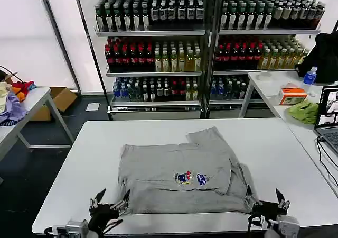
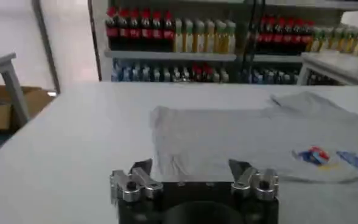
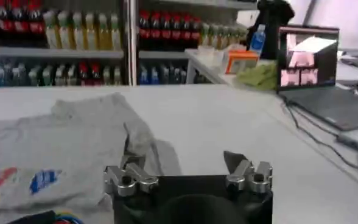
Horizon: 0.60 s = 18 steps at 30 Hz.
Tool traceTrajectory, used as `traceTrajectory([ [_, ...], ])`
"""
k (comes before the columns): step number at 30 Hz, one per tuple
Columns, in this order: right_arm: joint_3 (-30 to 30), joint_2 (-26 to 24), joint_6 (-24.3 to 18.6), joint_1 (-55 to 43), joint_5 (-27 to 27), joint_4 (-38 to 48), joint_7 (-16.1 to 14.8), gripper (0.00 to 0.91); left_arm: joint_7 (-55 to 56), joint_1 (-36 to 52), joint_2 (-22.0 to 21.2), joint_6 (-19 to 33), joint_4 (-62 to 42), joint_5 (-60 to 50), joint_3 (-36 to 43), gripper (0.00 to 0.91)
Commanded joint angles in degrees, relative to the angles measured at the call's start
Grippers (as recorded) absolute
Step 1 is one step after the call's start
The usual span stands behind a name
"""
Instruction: Fold and organize the clothes.
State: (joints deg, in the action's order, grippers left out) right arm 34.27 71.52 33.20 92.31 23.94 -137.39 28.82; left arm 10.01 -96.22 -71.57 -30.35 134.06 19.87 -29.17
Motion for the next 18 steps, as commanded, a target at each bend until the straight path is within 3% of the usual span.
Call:
traceTrajectory([
  [1,3.95,-2.54,0.05,-12.1,5.08,4.86,-1.58,0.907,-1.52,15.21,9.75,-1.13,-5.62,5.64,-3.56,0.907],
  [6,0.4,-7.99,0.12,-24.76,7.81,15.65,-4.76,0.907,-5.47,25.25,12.88,-1.05,-15.33,6.81,0.65,0.907],
  [10,-7.7,-12.4,-0.01,-34.32,10.41,24.25,-6.02,0.907,-7.09,34.73,14.97,-1.69,-23.14,11.82,6.05,0.907],
  [13,-15.45,-15.07,0.08,-42.1,12.22,32.0,-10.11,0.907,-8.67,41.2,16.45,-1.84,-28.23,14.55,10.1,0.907],
  [18,-22.21,-16.62,0.07,-49.8,12.11,41.55,-16.6,0.907,-10.09,48.19,15.91,-1.79,-36.28,16.11,15.55,0.907],
])
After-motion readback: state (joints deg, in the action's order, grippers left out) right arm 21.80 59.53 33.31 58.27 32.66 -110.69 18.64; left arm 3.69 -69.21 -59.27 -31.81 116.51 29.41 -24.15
